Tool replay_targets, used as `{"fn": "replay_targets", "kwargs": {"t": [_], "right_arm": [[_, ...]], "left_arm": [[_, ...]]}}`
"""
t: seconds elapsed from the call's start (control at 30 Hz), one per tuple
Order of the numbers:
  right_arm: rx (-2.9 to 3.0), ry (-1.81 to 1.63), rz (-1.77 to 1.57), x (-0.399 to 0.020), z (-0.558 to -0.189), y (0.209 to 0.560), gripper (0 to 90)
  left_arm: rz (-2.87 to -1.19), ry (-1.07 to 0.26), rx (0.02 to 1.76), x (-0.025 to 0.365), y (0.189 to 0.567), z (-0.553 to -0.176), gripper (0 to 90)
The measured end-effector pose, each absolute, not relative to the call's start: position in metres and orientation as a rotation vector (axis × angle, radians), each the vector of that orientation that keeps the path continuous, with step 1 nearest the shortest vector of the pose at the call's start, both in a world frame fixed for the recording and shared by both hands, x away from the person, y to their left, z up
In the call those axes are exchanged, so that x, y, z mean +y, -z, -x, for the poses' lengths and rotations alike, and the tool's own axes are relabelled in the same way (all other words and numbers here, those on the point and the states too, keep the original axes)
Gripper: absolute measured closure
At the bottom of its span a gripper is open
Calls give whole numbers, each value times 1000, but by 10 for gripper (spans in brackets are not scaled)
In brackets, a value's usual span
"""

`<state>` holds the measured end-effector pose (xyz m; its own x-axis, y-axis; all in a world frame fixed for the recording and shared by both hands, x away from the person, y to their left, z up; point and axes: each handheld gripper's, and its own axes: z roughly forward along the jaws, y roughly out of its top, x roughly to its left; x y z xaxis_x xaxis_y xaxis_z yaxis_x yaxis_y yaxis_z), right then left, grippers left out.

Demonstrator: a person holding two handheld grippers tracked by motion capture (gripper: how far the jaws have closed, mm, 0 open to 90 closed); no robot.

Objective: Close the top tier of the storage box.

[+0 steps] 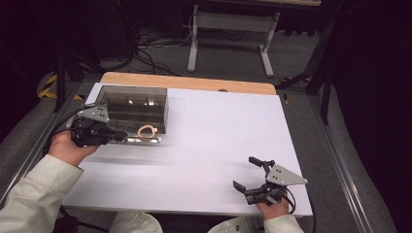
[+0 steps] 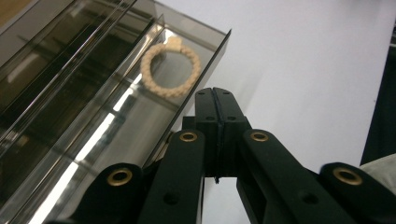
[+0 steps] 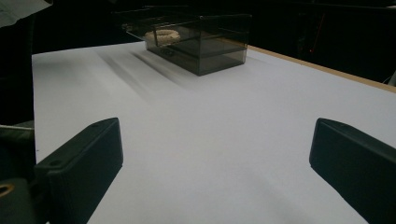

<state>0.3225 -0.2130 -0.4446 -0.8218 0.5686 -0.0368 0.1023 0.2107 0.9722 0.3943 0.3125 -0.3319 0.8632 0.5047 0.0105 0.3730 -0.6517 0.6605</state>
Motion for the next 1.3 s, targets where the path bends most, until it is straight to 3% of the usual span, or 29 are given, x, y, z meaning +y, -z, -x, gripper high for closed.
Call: {"fn": "replay_targets", "kwargs": {"t": [1.3], "right_arm": [[2104,-1638,-622,-213,-322,445,34]], "left_arm": [[-2526,-281,803,339,365,-406,898]]}}
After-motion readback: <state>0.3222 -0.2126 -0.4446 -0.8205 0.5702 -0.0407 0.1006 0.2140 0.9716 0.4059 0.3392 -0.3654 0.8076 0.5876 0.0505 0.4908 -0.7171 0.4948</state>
